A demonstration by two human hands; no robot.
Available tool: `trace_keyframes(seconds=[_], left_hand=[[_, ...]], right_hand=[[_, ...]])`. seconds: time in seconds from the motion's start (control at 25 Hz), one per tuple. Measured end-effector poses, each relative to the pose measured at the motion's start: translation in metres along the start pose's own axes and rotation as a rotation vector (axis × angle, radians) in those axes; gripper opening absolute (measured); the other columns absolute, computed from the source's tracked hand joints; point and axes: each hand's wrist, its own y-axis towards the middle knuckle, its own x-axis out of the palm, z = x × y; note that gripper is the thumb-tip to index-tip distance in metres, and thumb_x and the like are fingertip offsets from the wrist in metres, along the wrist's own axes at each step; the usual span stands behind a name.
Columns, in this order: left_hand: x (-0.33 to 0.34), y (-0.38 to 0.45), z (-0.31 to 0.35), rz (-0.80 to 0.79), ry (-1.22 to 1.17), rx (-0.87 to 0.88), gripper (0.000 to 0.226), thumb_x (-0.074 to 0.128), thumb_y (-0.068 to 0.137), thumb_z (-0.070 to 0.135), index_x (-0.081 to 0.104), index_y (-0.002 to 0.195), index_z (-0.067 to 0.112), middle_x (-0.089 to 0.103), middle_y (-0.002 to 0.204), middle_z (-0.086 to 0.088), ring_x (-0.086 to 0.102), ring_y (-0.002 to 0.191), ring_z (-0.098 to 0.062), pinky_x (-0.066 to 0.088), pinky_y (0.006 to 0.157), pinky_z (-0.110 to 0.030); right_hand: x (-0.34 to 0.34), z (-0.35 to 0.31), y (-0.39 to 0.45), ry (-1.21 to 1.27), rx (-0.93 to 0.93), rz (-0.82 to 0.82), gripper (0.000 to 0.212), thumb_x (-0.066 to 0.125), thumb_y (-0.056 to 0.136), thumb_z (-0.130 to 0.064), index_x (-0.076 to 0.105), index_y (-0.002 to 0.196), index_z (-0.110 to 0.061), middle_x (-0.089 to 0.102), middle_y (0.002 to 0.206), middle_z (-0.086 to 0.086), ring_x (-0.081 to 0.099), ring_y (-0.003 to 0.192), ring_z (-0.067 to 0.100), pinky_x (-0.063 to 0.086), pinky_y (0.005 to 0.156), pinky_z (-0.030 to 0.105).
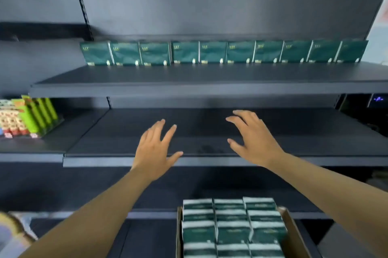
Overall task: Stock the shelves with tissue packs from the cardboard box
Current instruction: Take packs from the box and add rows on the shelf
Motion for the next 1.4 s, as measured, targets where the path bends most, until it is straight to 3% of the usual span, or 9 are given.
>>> trace_keyframes(seconds=[0.2,0.4,0.52,0.64,1.0,1.08,1.2,1.32,1.4], left_hand=[[0.077,-0.12,0.056,-0.32,-0.056,-0.066,0.079,0.069,0.074,0.058,0.05,0.136,0.014,0.05,0.136,-0.021,0.053,0.119,-0.037,0.047,0.092,-0.046],[0.143,-0.219,0.103,-0.579,-0.054,-0.136,0.085,0.082,0.05,0.062,0.064,0.117,0.013,0.065,0.114,-0.017,0.067,0.094,-0.033,0.056,0.07,-0.042],[0.175,-0.271,0.111,-0.623,-0.077,-0.196,0.078,0.057,0.072,0.066,0.055,0.127,0.01,0.059,0.126,-0.018,0.061,0.111,-0.035,0.053,0.082,-0.048],[0.191,-0.302,0.11,-0.664,-0.071,-0.245,0.086,0.033,0.079,0.068,0.046,0.138,0.007,0.048,0.14,-0.016,0.05,0.125,-0.032,0.046,0.095,-0.052],[0.196,-0.31,0.113,-0.711,-0.124,-0.323,0.091,0.019,0.081,0.072,0.025,0.149,0.011,0.028,0.153,-0.011,0.031,0.14,-0.029,0.028,0.111,-0.05],[0.193,-0.308,0.114,-0.713,-0.118,-0.327,0.09,0.023,0.082,0.072,0.028,0.148,0.011,0.028,0.153,-0.013,0.031,0.139,-0.031,0.027,0.11,-0.05],[0.178,-0.298,0.118,-0.65,-0.153,-0.323,0.08,0.052,0.084,0.063,0.039,0.142,0.011,0.042,0.144,-0.015,0.044,0.13,-0.035,0.035,0.105,-0.048],[0.155,-0.275,0.124,-0.535,-0.17,-0.223,0.069,0.064,0.077,0.054,0.044,0.13,0.015,0.058,0.123,-0.011,0.06,0.107,-0.031,0.05,0.088,-0.045],[0.137,-0.251,0.128,-0.504,-0.172,-0.187,0.069,0.068,0.074,0.054,0.048,0.128,0.016,0.059,0.121,-0.008,0.061,0.105,-0.029,0.05,0.087,-0.043]], right_hand=[[0.085,0.023,-0.085,0.069,0.048,-0.248,0.057,0.055,0.09,-0.038,0.035,0.141,-0.021,0.029,0.146,0.002,0.023,0.136,0.02,0.03,0.108,0.038],[0.182,0.039,-0.16,0.198,0.082,-0.512,0.061,0.058,0.089,-0.036,0.032,0.142,-0.02,0.038,0.139,0.001,0.031,0.13,0.02,0.031,0.107,0.032],[0.227,0.047,-0.194,0.221,0.116,-0.637,0.06,0.057,0.09,-0.036,0.031,0.142,-0.022,0.038,0.138,-0.001,0.031,0.131,0.02,0.033,0.106,0.034],[0.25,0.052,-0.208,0.181,0.131,-0.638,0.057,0.059,0.089,-0.032,0.036,0.14,-0.024,0.038,0.138,-0.002,0.031,0.132,0.02,0.033,0.104,0.04],[0.268,0.053,-0.215,0.115,0.047,-0.417,0.056,0.08,0.065,0.0,0.062,0.116,-0.015,0.064,0.1,0.005,0.056,0.094,0.03,0.046,0.075,0.042],[0.264,0.051,-0.216,0.123,0.044,-0.382,0.054,0.079,0.064,0.004,0.063,0.112,-0.014,0.064,0.092,0.003,0.056,0.09,0.029,0.045,0.071,0.041],[0.251,0.048,-0.218,0.155,0.064,-0.348,0.051,0.078,0.065,0.006,0.064,0.11,-0.013,0.063,0.091,0.002,0.056,0.092,0.03,0.043,0.073,0.04],[0.228,0.046,-0.211,0.237,0.077,-0.378,0.047,0.072,0.074,0.005,0.061,0.116,-0.012,0.062,0.104,0.005,0.054,0.1,0.03,0.047,0.085,0.044],[0.205,0.044,-0.203,0.287,0.094,-0.387,0.044,0.066,0.081,0.001,0.057,0.121,-0.012,0.059,0.112,0.005,0.052,0.106,0.027,0.043,0.093,0.039]])
